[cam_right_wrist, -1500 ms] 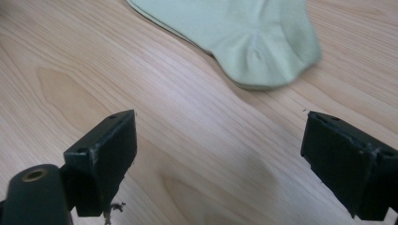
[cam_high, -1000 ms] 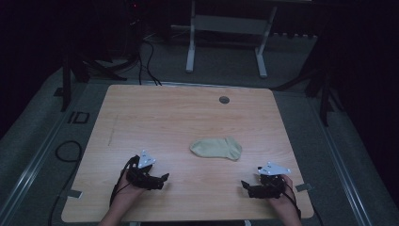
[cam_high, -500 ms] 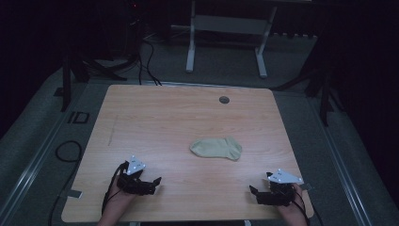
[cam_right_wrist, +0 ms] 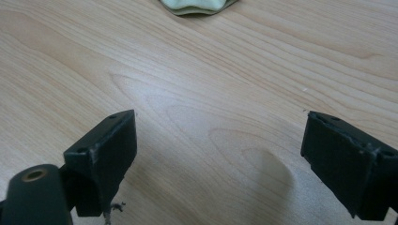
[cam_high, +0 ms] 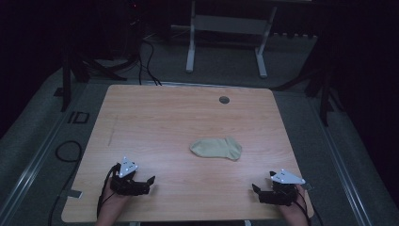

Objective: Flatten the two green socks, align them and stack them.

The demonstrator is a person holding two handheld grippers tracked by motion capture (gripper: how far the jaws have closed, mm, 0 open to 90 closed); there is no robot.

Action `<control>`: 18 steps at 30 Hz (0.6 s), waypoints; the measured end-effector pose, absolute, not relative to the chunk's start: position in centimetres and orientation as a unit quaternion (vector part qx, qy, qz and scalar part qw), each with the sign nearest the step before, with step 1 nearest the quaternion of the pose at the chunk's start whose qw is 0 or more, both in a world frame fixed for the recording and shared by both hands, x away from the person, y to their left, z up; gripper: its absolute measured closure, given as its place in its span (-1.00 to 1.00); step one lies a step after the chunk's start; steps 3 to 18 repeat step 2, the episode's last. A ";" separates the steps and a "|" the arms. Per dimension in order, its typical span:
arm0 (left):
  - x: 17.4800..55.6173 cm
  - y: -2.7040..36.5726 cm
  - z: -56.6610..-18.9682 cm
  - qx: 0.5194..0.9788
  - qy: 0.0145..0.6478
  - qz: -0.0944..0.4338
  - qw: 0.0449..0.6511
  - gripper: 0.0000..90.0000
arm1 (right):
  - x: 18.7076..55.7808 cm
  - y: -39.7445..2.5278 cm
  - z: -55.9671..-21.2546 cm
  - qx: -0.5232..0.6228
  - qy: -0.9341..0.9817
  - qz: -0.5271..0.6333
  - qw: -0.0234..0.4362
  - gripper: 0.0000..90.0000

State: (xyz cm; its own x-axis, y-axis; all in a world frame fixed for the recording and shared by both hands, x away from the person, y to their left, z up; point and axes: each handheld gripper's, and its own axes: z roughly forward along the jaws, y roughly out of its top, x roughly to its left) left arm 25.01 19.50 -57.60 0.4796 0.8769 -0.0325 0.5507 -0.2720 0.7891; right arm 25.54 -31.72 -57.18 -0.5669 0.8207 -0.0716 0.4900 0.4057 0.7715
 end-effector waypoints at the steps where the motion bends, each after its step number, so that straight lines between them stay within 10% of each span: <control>1: 25.0 19.5 -57.6 0.768 0.465 0.212 0.385 -0.93 | 25.5 -31.7 -57.2 0.407 0.807 0.363 0.229 -0.76; 18: 25.0 19.6 -57.7 0.769 0.465 0.211 0.386 -0.93 | 25.6 -31.7 -57.2 0.407 0.806 0.363 0.229 -0.76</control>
